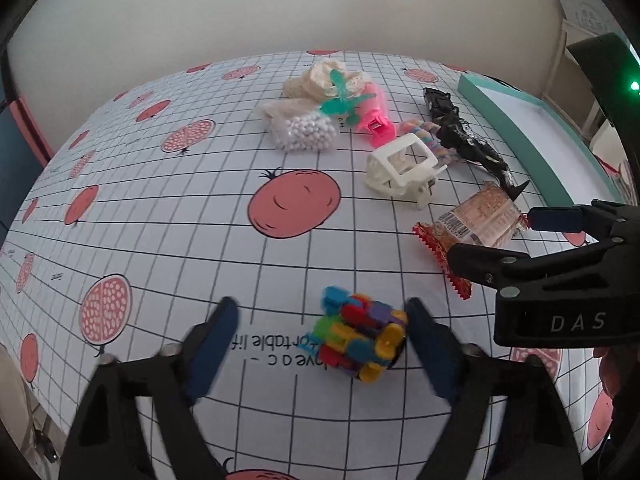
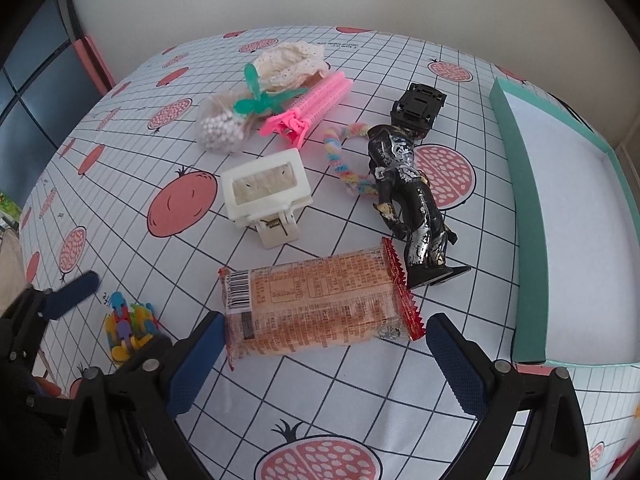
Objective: Organize objects
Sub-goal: 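Grasp the colourful block cube with the left tool while the right tool approaches the wafer packet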
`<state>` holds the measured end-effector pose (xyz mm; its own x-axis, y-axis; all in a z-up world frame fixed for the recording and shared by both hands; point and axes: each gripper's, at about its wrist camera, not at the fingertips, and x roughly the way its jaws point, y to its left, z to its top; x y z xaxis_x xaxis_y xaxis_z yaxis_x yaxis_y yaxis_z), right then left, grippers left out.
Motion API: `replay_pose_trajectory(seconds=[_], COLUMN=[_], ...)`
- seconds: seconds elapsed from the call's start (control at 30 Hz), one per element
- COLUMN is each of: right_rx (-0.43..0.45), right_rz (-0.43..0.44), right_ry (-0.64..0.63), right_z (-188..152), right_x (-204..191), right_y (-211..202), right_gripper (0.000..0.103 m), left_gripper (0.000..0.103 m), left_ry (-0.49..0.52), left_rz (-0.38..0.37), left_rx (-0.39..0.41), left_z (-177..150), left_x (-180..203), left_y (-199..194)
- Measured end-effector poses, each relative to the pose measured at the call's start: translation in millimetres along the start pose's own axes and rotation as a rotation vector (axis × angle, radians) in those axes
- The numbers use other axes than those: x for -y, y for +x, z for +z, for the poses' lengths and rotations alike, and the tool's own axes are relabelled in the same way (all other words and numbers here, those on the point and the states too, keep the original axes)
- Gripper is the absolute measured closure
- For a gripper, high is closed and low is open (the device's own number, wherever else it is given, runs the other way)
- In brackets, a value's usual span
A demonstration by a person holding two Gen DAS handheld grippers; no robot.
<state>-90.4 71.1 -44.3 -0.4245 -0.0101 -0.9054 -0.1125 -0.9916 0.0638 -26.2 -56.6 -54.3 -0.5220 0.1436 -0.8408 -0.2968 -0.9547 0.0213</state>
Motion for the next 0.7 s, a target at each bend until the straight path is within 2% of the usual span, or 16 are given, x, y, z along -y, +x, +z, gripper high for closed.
replay_pose_trajectory(seconds=[0.1,0.17,0.23,0.63,0.67,0.7], right_rx=[0.000,0.004,0.009,0.019,0.026,0.033], right_rz=[0.001,0.001,0.004,0.020,0.023,0.033], right_ry=[0.005,0.008,0.013,0.026,0.030,0.031], right_z=[-1.4,-2.0,-2.2,-1.9,-1.7,-1.3], right_x=[1.6,1.9,3.0,1.6,2.0,1.9], right_y=[-2.2,-3.9,-6.2,-12.4,-14.5,-17.3], right_gripper=[0.005,0.007,0.010,0.020,0.046,0.060], left_gripper=[0.032,0.050,0.054,0.055,0.055,0.055], left_ry=[0.016,0.025,0.031,0.047,0.049,0.051], left_rz=[-0.008,-0.020,-0.028,-0.040,-0.040,-0.038], left_rx=[-0.009,-0.018,-0.015,-0.026,-0.026,-0.024], left_z=[-1.4,-1.9,-2.4,-1.4,-1.0,-0.3], left_x=[2.8,5.4,7.5,7.3,7.5,7.5], left_y=[2.1,4.1,4.6,2.9,2.3,1.5])
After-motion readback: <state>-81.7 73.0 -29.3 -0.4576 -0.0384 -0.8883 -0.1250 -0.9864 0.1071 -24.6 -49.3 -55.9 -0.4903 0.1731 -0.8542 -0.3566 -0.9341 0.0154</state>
